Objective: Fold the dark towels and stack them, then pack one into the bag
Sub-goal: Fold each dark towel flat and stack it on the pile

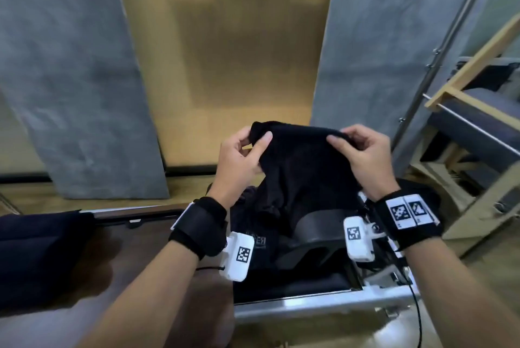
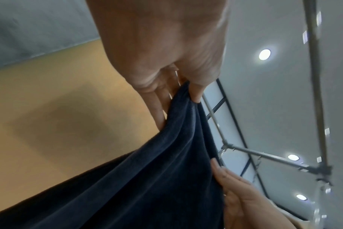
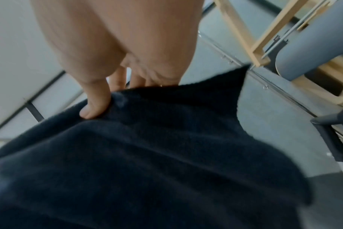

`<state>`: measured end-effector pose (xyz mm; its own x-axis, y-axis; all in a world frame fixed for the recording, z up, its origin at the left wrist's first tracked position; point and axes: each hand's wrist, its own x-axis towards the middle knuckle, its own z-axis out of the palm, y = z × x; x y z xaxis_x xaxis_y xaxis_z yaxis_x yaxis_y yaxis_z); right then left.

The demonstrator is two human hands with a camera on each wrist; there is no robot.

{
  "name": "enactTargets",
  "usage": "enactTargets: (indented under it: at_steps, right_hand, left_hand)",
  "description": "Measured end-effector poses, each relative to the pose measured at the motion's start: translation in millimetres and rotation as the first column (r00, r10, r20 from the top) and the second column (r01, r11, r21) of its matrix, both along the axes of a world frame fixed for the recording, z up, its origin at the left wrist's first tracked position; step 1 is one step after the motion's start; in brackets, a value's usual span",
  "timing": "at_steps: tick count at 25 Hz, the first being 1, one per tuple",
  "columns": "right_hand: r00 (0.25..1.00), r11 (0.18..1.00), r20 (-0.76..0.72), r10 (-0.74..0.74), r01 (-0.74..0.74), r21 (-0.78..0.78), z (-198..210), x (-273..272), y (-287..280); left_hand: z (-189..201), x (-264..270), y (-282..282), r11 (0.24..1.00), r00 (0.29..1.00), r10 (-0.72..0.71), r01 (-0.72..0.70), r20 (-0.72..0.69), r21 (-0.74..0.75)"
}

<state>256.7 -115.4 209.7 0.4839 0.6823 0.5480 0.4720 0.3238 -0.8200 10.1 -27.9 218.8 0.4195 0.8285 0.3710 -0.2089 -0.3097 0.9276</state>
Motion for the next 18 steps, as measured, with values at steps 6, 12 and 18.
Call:
enactTargets:
  at_steps: [6, 12, 18]
  right_hand:
    - [0.976, 0.993, 0.192, -0.107, 0.115, -0.029, 52.2, -90.3, -89.0]
    - [0.969, 0.978, 0.245, 0.014, 0.037, -0.205, 27.3, -130.8, -116.8]
    - [0.915, 0.836, 0.297, 0.273, -0.072, -0.544, -38.5, -118.6, -140.8]
  left_hand:
    - [18.0, -73.7, -73.0, 0.999, 0.998, -0.050, 0.050, 0.028, 0.006]
    - [-11.5, -128.0, -104.8, 1.000, 0.999, 0.001, -0.001, -0.037, 0.016]
    - [-49.7, -213.3, -112.7, 0.950, 0.950, 0.311, -0.309, -0.033, 0.033]
